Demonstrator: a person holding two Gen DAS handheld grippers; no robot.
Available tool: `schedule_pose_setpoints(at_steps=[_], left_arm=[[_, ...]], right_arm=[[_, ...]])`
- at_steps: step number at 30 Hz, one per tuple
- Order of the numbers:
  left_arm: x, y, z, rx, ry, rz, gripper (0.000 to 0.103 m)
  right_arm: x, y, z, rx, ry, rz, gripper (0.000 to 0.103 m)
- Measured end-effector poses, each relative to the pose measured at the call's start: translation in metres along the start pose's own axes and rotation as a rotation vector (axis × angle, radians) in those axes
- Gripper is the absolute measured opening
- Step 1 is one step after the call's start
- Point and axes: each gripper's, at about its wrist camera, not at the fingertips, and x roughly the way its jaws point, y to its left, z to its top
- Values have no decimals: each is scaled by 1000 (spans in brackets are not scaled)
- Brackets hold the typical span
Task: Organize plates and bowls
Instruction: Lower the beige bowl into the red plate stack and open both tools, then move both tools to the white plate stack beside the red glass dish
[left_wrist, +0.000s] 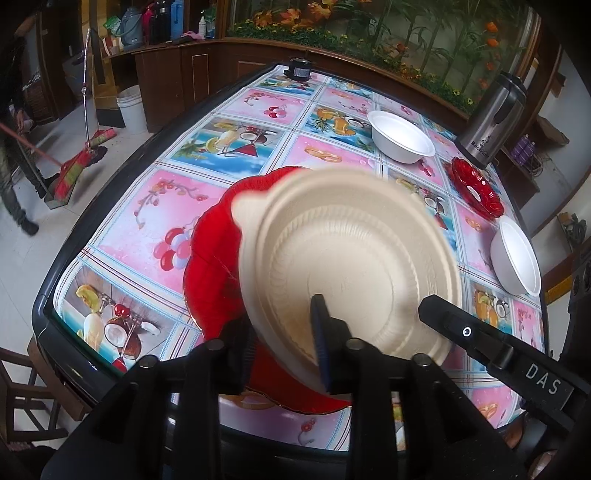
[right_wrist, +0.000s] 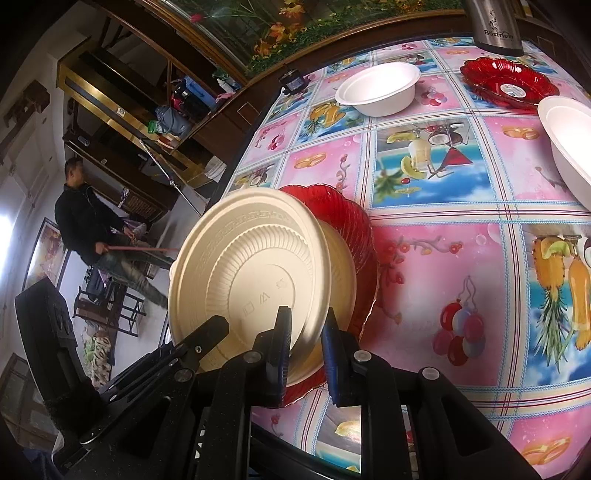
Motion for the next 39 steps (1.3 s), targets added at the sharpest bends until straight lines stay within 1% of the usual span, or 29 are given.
schedule_pose_setpoints(at_steps=[1, 3, 8, 9, 10, 11, 12, 14, 16, 18, 22, 25, 27, 28, 30, 31, 35, 39], left_arm=[[-1, 1, 0, -4, -1, -3, 39], [-5, 1, 2, -9, -17, -1, 43], [-17, 5, 5, -24, -63, 6, 44], [-18, 5, 6, -28, -72, 8, 47], [-21, 6, 7, -34, -84, 9, 53], [-24, 8, 8, -46, -98, 6, 55], [-25, 9, 9, -53, -105, 6, 58], [-29, 10, 11, -68, -126, 6, 59], [-31, 9, 13, -71, -141, 4, 69], [-33, 5, 15, -71, -153, -7, 71], [-36, -7, 20, -54, -156, -34, 71], [-39, -24, 26, -29, -165, -64, 71], [-39, -42, 30, 5, -162, -87, 71], [-38, -48, 32, 19, -158, -95, 71], [-35, -67, 35, 48, -147, -113, 72], [-33, -75, 37, 60, -141, -123, 73], [-19, -117, 42, 128, -93, -169, 74], [-1, -157, 41, 189, -36, -199, 74]], right_arm=[[0, 0, 0, 3, 1, 1, 21], [-2, -2, 1, 12, 0, 8, 32], [-8, -3, 3, 15, -21, 12, 33], [-9, -4, 4, 19, -26, 13, 34], [-11, -4, 4, 22, -30, 14, 35], [-11, -5, 5, 24, -31, 15, 36], [-12, -5, 5, 25, -33, 16, 37], [-14, -5, 6, 26, -38, 20, 39], [-16, -7, 6, 31, -41, 31, 43], [-19, -10, 6, 39, -48, 37, 50], [-28, -18, 8, 64, -71, 54, 53], [-38, -28, 10, 89, -88, 66, 56], [-46, -35, 12, 109, -107, 70, 67], [-52, -41, 13, 122, -120, 76, 69], [-62, -52, 15, 145, -142, 76, 80], [-68, -59, 16, 161, -154, 75, 81], [-99, -91, 20, 222, -209, 42, 86], [-131, -128, 22, 287, -274, -12, 97]])
